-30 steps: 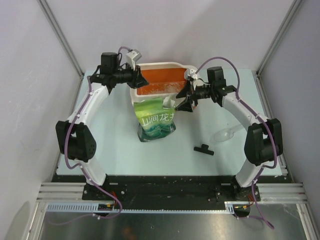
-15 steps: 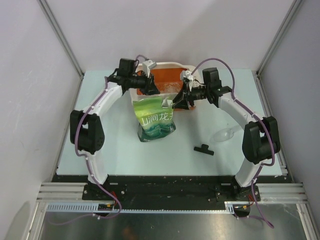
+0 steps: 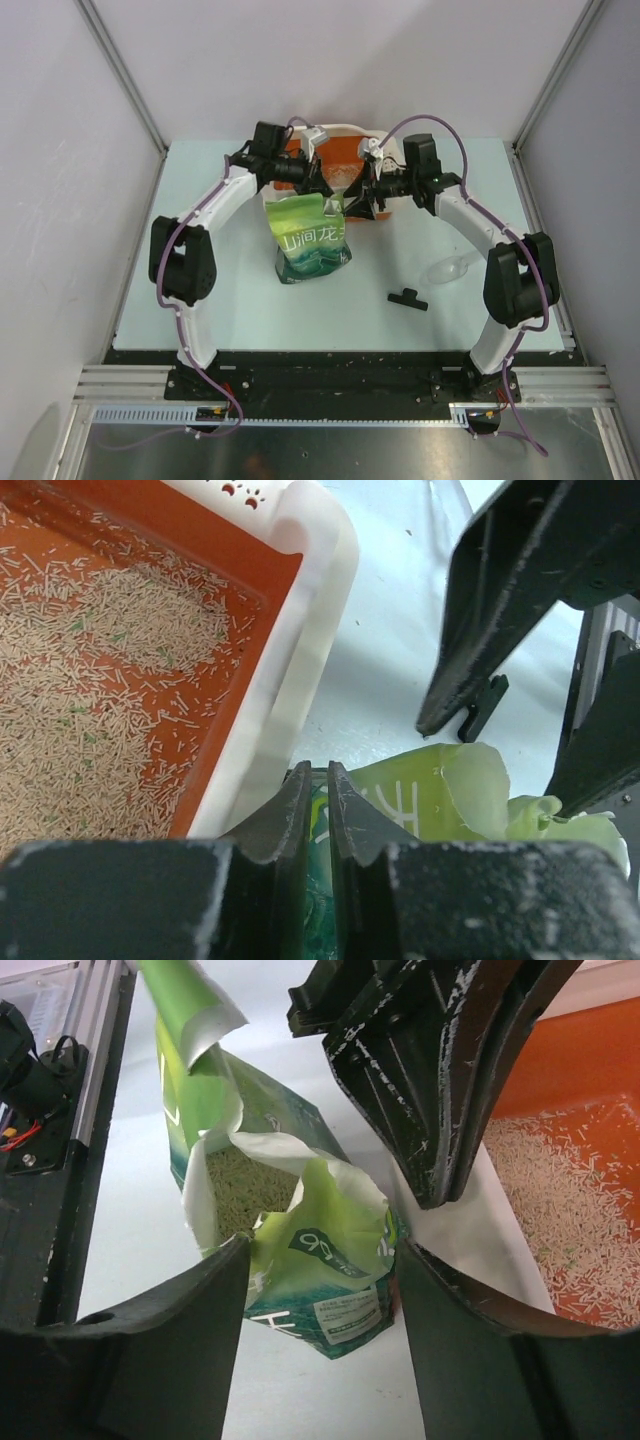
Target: Fill the litter box with clean litter
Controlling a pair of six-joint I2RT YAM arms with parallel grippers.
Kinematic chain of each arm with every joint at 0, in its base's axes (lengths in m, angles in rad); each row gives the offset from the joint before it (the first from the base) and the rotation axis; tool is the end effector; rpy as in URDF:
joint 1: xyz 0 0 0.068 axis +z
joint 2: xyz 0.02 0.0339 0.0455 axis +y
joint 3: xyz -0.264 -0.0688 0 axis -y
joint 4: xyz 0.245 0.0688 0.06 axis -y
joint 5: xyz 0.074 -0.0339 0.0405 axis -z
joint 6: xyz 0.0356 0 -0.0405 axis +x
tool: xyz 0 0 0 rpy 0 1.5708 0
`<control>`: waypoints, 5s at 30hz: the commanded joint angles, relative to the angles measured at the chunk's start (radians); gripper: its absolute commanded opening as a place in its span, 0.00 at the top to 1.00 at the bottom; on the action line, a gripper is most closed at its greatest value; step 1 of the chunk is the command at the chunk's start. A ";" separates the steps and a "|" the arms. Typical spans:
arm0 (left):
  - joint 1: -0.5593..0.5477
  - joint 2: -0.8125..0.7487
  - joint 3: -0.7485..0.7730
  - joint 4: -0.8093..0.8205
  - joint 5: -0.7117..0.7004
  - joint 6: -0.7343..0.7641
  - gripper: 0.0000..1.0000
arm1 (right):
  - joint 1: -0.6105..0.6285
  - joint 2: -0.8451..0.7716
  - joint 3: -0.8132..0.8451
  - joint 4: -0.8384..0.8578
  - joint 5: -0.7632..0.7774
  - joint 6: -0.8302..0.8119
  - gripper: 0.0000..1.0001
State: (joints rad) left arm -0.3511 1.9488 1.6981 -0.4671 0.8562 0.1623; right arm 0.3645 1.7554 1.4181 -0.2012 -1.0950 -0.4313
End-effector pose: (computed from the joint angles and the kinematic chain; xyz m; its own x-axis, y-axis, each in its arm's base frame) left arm 0.4067 -0.1776 0.2922 -0.4867 0.2911 -0.8236 0.8495 0.3776 -0.3686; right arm 0.3597 0.1711 0.3022 -0.0689 -0.2313 -0.9704 -0.9963 0.0652 0.0552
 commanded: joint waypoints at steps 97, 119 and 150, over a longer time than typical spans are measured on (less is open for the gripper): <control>0.004 -0.110 -0.023 -0.137 -0.065 0.140 0.92 | 0.051 0.176 -0.176 0.989 -0.229 0.713 0.44; 0.256 -0.427 -0.276 -0.245 -0.302 0.253 0.57 | 0.070 0.326 -0.169 1.724 -0.263 1.451 0.70; 0.181 -0.597 -0.592 0.171 0.173 -0.190 0.34 | 0.057 -0.019 -0.128 0.474 -0.083 0.710 1.00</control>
State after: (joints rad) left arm -0.1337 1.2945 1.0920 -0.5083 0.9264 0.1551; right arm 0.4362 1.8240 1.2415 0.3031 -1.1809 0.2646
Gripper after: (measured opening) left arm 0.707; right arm 0.020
